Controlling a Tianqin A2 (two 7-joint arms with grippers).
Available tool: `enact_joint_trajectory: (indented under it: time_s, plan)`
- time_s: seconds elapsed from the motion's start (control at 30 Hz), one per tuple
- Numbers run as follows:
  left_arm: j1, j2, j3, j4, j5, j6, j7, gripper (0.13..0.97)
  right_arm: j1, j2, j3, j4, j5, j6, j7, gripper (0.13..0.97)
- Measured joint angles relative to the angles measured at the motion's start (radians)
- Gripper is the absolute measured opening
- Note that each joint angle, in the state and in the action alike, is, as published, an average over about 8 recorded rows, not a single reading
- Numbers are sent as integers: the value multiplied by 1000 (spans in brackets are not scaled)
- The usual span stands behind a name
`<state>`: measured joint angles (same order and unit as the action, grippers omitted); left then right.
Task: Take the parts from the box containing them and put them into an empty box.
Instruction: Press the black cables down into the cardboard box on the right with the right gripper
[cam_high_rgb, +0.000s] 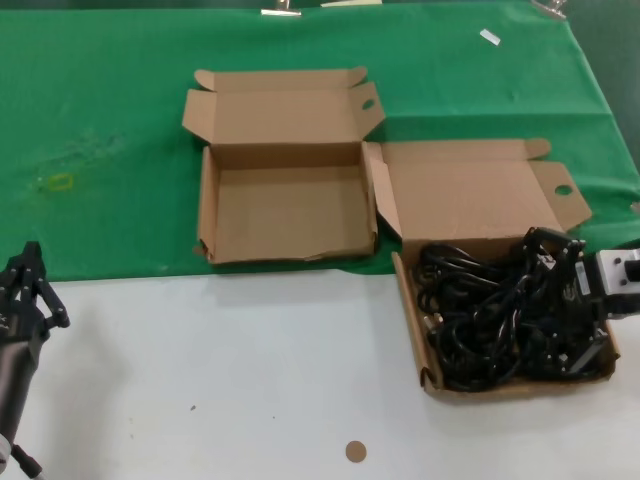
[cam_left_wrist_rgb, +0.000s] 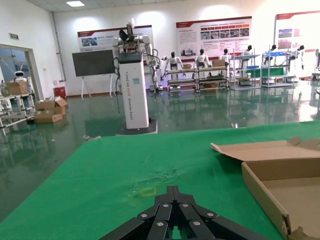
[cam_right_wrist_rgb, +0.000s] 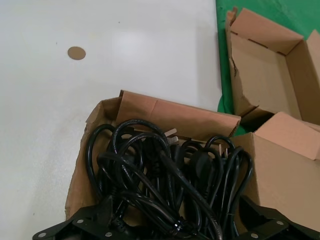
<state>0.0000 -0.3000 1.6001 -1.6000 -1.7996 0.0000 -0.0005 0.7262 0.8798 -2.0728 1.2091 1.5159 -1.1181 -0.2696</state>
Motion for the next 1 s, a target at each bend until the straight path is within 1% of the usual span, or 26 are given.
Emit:
enact_joint_trajectory:
  time_s: [0.23, 0.37, 0.63, 0.67, 0.93, 1.0]
  plan:
    - [0, 0, 0, 0, 0, 0, 0, 144, 8, -17, -1, -16, -29, -19, -4, 833]
    - [0, 0, 0, 0, 0, 0, 0, 144, 7, -20, 0, -18, -41, -28, 2, 833]
    - [0, 0, 0, 0, 0, 0, 0, 144, 7, -26, 5, -17, -60, -36, 16, 659]
    - [0, 0, 0, 0, 0, 0, 0, 144, 8, -26, 6, -17, -62, -37, 18, 659]
    - [0, 0, 0, 0, 0, 0, 0, 144, 10, -29, 12, -10, -71, -45, 35, 436]
    - [0, 0, 0, 0, 0, 0, 0, 144, 10, -28, 13, -6, -73, -49, 40, 436]
